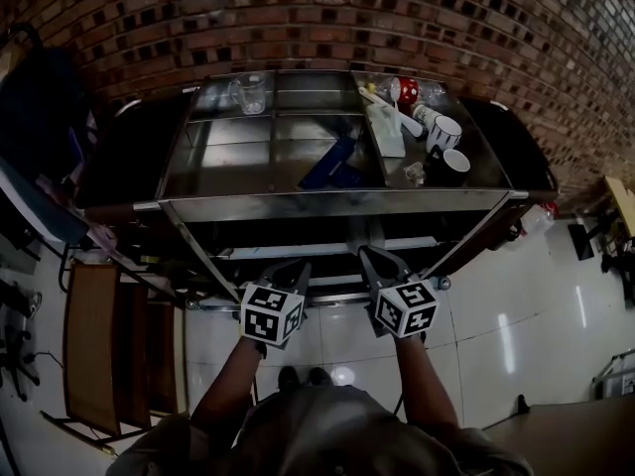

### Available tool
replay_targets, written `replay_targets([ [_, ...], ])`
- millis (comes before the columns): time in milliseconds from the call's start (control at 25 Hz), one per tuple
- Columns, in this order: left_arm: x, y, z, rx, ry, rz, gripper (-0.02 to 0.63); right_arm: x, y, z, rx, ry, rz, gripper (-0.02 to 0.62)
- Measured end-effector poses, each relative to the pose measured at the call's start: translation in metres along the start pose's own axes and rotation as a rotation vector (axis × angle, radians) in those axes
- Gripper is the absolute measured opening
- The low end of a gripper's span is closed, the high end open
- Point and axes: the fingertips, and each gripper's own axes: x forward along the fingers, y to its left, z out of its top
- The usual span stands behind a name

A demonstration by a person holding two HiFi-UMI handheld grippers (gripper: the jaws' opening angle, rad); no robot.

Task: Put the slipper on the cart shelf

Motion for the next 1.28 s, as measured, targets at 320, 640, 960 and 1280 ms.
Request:
replay_targets([
  [320,-0.009,-0.006,0.012,0.016,-0.016,-0.009,0.008,-0.01,0.018,-0.001,0.003,-0.007,0.03,0.005],
  [640,-0.012,-0.01,0.015,0.022,-0.019,-0.008,0.008,-0.016,0.021,0.001,0.003,-0.012,0.041,0.005],
  [960,-0.01,-0.016,0.017,0.027,-0.021,-0.015,0.008,-0.019,0.018,0.001,0.015,-0.02,0.043,0.005],
  [1280,-0.011,-0.017,0.016,0.028,-0.016,-0.016,0.008,-0.021,0.018,0.001,0.027,-0.025,0.04,0.005],
])
